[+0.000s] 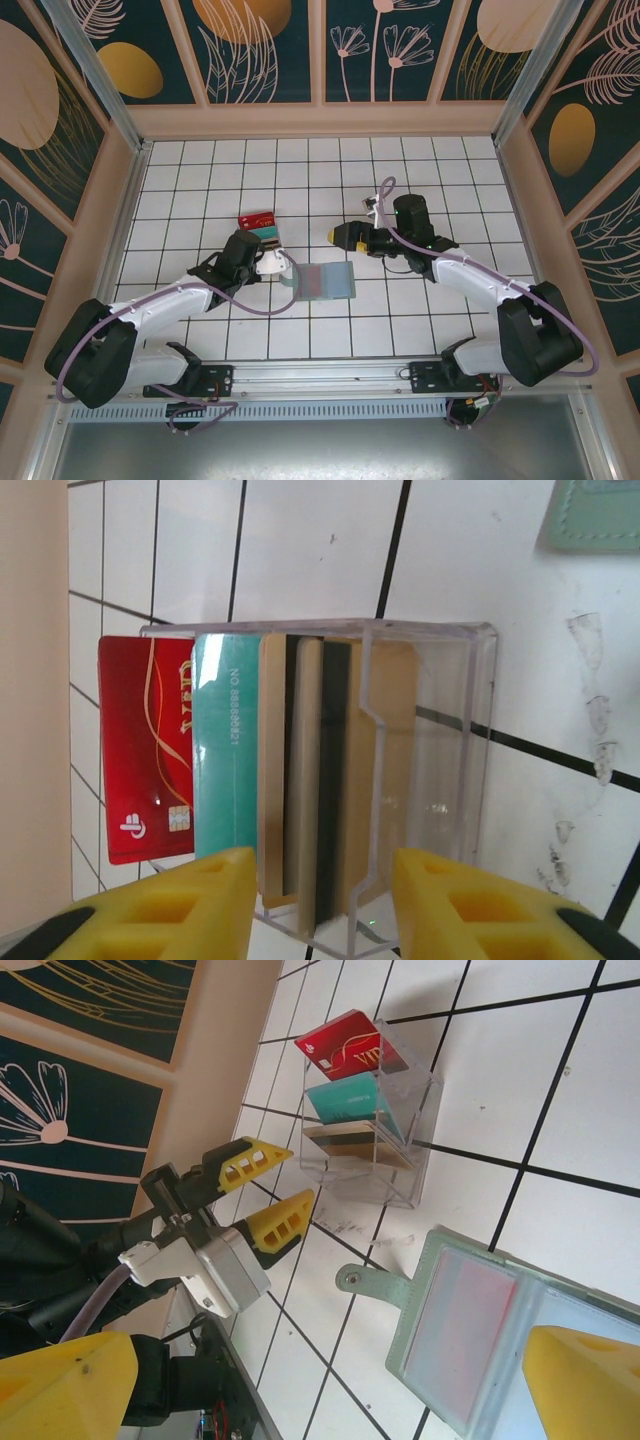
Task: Take the credit cards out of the card holder
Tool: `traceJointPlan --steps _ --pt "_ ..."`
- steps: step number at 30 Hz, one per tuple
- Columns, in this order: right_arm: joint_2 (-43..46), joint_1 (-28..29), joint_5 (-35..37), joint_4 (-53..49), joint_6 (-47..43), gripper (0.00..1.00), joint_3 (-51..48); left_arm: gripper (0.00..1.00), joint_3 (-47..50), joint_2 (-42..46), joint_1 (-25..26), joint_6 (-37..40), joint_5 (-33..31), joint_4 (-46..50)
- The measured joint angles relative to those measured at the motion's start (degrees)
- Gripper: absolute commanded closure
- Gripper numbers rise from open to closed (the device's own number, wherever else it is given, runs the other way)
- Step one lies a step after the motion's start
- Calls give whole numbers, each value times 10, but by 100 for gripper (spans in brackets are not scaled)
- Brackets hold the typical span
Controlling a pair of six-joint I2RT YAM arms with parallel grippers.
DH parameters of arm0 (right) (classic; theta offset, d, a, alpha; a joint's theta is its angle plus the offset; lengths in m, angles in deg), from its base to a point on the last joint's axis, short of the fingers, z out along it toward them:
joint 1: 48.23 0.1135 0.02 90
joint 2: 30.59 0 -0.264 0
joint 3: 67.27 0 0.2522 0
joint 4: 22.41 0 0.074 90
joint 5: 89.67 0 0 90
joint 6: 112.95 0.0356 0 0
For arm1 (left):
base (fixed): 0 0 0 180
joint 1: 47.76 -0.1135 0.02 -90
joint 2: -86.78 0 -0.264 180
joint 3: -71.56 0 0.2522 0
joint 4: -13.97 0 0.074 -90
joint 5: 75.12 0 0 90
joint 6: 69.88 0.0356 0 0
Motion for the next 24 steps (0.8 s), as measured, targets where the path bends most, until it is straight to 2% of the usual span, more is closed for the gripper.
traceJointPlan --steps 6,7,9,10,12,13,16,22,24 --pt "1 0 0 0 2 1 0 44 3 0 0 -4 -13 -17" --pt "1 0 0 0 2 1 0 37 3 1 -1 -7 -15 -20" --pt "2 0 0 0 2 1 -1 32 3 5 -4 -18 -17 -23" --pt "2 0 0 0 3 1 -1 27 1 10 -8 -29 -17 -23" --pt "2 0 0 0 6 1 -1 7 -7 16 -13 -48 -17 -21" --pt "2 0 0 0 7 1 -1 1 -17 19 -15 -63 -17 -20" --pt "2 0 3 -1 7 1 -1 1 -59 22 -16 -124 -21 -16" --pt "2 14 57 -29 -2 1 -1 2 -179 26 -16 -325 -37 31" --pt "1 19 82 -46 -5 1 -1 9 -213 31 -16 -400 -36 59"
